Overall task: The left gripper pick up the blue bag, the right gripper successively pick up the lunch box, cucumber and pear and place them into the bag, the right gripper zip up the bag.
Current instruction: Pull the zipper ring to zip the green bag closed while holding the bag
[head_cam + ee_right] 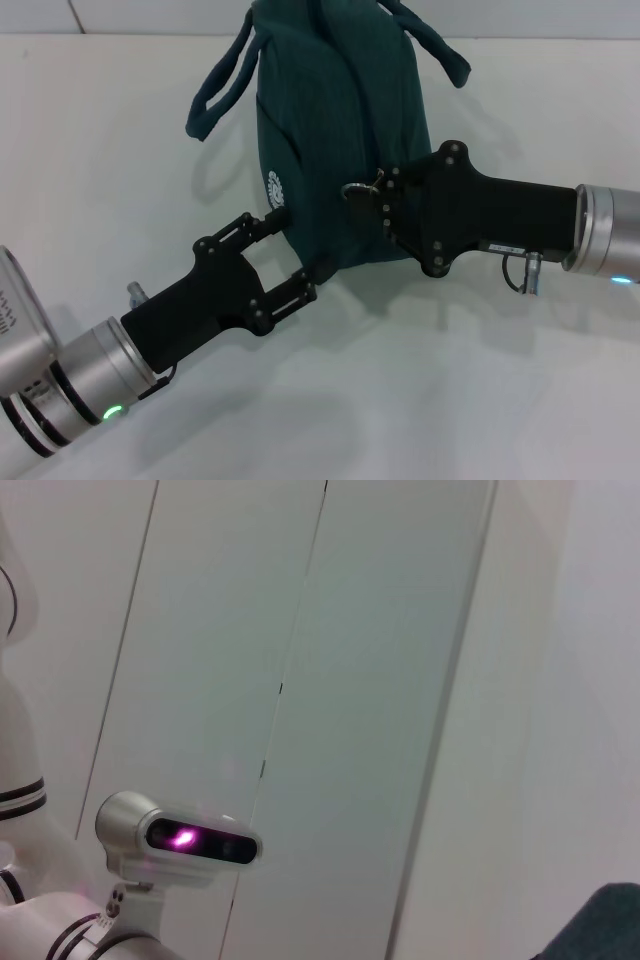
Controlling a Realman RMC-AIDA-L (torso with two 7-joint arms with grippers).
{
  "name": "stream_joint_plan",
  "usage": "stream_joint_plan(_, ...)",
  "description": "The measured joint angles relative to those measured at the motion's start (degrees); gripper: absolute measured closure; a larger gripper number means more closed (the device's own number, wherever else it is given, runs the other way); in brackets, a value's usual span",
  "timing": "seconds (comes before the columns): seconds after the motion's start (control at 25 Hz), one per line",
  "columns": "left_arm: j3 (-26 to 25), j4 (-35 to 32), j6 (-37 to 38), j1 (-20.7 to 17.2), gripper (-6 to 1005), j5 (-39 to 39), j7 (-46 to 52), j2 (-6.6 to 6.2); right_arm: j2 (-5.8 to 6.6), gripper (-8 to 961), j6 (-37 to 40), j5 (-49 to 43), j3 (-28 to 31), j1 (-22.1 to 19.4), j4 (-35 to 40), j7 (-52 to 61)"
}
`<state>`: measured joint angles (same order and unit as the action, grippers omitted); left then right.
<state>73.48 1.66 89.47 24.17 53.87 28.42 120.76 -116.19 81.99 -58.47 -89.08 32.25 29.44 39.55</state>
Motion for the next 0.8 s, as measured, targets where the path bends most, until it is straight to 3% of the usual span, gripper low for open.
stream_joint_plan(0.08,0.0,0.0,-0.1,0.0,146,0.0,0.0,0.0,0.0,937,0.1,0.0,0.0,0.0,0.0,0.0)
stream_joint_plan(0.2,0.1,-0.4,-1.2,0.0,335,0.2,-0.1,0.0,0.0,937,0.2,0.0,-0.2,-0.1,0.0,0.0)
stream_joint_plan(0.44,0.1,-0.3,-2.0,0.0,570,0.2,-3.1,0.0,0.0,937,1.5,0.0,-0.3,-0.2,0.0,0.0)
stream_joint_plan(0.8,0.4,-0.5,-3.1,0.5,838,1.0,-4.7,-0.01,0.0,936,1.3,0.3,-0.3,-0.9,-0.4,0.0)
